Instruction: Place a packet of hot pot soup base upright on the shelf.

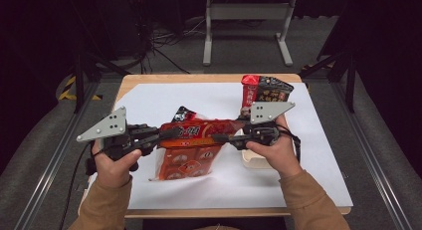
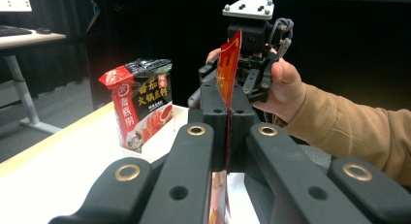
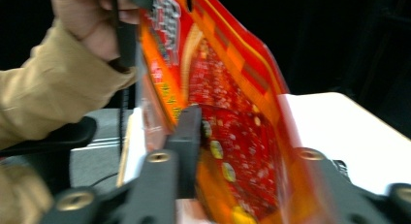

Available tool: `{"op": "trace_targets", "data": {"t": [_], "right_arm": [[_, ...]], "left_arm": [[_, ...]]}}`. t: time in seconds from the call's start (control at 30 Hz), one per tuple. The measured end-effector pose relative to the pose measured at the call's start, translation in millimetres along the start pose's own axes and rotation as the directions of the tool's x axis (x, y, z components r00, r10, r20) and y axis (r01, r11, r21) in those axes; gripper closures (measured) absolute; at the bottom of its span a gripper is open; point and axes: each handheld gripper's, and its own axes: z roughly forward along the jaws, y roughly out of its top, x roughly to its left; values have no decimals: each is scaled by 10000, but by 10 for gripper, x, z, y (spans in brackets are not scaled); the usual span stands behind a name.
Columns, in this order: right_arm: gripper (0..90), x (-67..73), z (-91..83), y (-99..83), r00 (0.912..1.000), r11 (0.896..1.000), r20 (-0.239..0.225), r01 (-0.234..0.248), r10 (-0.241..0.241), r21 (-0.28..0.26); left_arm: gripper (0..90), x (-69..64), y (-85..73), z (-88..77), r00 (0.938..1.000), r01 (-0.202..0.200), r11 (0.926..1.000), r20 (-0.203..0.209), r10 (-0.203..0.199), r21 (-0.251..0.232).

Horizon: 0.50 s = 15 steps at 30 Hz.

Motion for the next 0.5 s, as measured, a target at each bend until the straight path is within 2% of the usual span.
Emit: {"op": "trace_targets", "data": {"t": [0.13, 0.17, 0.5], "right_arm": [[871, 36, 43, 40, 9976, 9999, -680, 136, -131, 71], [885, 46, 44, 53, 9970, 9999, -761, 145, -140, 69], [898, 95, -22, 177, 9987, 9998, -512, 61, -70, -185]], "left_arm": [[900, 15, -9, -34, 9999, 51, 9999, -125, -52, -97], [900, 23, -10, -39, 9999, 26, 9999, -124, -27, -134], [896, 75, -51, -52, 9998, 177, 9982, -118, -184, -569]]}}
